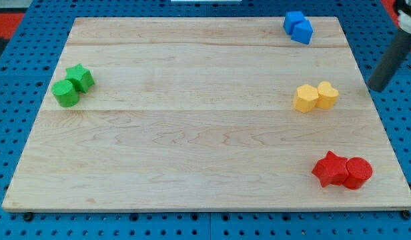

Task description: Move yellow blocks towards center

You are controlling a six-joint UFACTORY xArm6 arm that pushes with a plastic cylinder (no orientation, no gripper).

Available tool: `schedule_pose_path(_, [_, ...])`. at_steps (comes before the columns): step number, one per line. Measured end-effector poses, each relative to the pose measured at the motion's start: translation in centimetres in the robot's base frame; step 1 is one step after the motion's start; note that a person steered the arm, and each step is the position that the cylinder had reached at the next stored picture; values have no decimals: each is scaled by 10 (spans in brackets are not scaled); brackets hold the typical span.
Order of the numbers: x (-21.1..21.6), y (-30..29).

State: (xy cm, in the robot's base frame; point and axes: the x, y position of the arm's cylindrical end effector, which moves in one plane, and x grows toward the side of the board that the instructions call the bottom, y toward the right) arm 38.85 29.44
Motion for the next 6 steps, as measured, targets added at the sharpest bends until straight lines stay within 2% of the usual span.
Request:
schedule_pose_path(1, [-6,-21])
schedule_pose_path(3, [-6,-26])
schedule_pose_path(5, [6,-47])
schedule_pose_path(6, [3,-28])
